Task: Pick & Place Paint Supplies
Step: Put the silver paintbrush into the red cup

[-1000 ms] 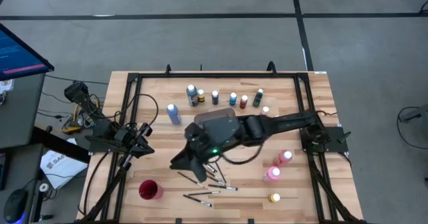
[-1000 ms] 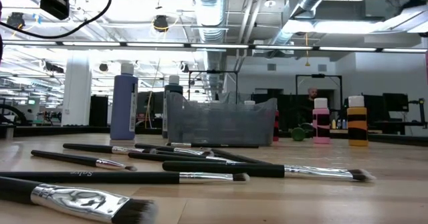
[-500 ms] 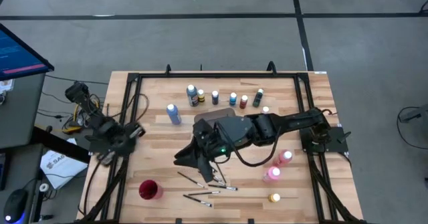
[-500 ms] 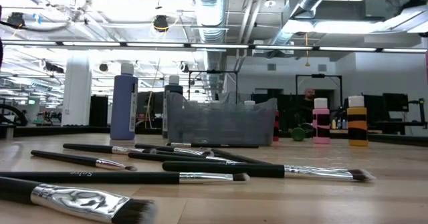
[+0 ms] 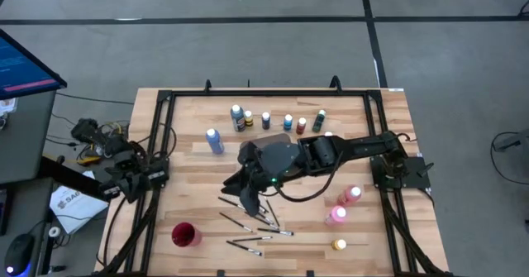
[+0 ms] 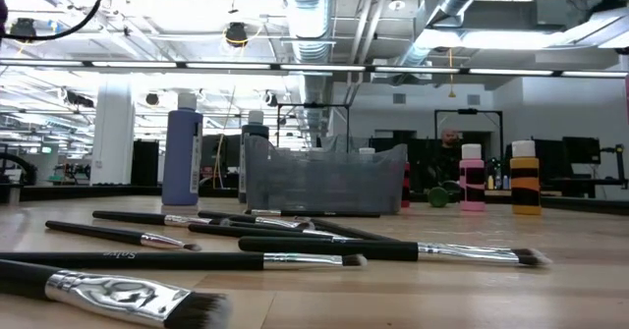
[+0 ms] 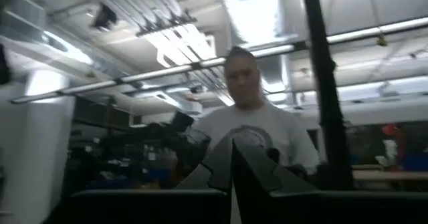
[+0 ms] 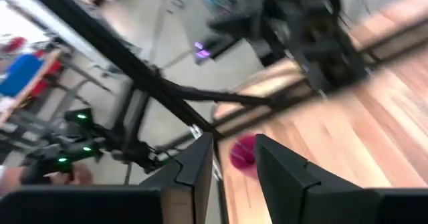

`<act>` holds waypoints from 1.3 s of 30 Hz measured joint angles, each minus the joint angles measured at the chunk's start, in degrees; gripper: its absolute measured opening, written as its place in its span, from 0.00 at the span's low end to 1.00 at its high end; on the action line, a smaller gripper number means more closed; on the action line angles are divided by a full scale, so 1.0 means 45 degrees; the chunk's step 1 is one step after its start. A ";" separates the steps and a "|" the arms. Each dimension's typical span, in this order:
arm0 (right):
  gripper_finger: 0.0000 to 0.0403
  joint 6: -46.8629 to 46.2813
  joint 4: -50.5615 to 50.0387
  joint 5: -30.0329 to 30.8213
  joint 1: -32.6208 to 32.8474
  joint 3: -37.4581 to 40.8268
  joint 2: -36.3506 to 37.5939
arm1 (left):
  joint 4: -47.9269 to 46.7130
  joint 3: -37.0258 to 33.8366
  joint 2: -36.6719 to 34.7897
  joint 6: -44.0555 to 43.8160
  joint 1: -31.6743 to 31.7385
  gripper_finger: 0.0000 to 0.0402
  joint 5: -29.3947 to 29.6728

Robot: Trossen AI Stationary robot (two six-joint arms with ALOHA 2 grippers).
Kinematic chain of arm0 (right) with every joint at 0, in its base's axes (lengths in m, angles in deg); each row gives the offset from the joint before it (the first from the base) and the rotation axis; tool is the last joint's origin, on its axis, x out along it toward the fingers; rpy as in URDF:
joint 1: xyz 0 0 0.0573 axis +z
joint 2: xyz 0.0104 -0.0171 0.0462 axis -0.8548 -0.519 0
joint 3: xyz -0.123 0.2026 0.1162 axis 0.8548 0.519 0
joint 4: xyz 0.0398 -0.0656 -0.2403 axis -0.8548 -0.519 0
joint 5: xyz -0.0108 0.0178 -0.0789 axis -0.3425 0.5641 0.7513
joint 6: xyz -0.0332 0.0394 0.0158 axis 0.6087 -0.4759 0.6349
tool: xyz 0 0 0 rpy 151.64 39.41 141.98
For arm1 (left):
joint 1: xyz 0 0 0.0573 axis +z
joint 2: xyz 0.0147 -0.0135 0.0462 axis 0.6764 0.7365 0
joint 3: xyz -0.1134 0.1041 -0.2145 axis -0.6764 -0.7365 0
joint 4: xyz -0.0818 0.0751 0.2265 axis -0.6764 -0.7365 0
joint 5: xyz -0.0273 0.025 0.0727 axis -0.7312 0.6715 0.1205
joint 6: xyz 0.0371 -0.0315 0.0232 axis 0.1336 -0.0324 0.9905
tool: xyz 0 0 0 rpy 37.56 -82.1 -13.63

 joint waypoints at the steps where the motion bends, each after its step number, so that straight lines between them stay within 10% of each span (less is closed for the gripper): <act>1: 0.27 -0.0400 -0.0368 0.0046 -0.0054 0.0000 0.0000 | 0.0031 0.0000 -0.0154 -0.0272 0.0573 0.01 0.0093; 14: 0.27 -0.1175 -0.1593 0.0373 -0.0138 0.0005 0.0000 | 0.0878 0.0000 -0.1659 -0.0459 0.5893 0.01 0.2945; 22: 0.27 -0.1532 -0.5359 0.0978 -0.0437 0.0005 0.0000 | 0.3796 0.0000 -0.1669 0.0864 0.6104 0.01 0.5456; 28: 0.27 -0.1064 -0.7222 0.1004 -0.0798 0.0272 -0.0175 | 0.8189 -0.0005 -0.1669 0.2246 0.6099 0.01 0.5185; 39: 0.36 -0.0681 -1.0858 0.0187 -0.0902 0.0257 -0.1909 | 0.8162 -0.0010 -0.1579 0.1957 0.6075 0.01 0.4431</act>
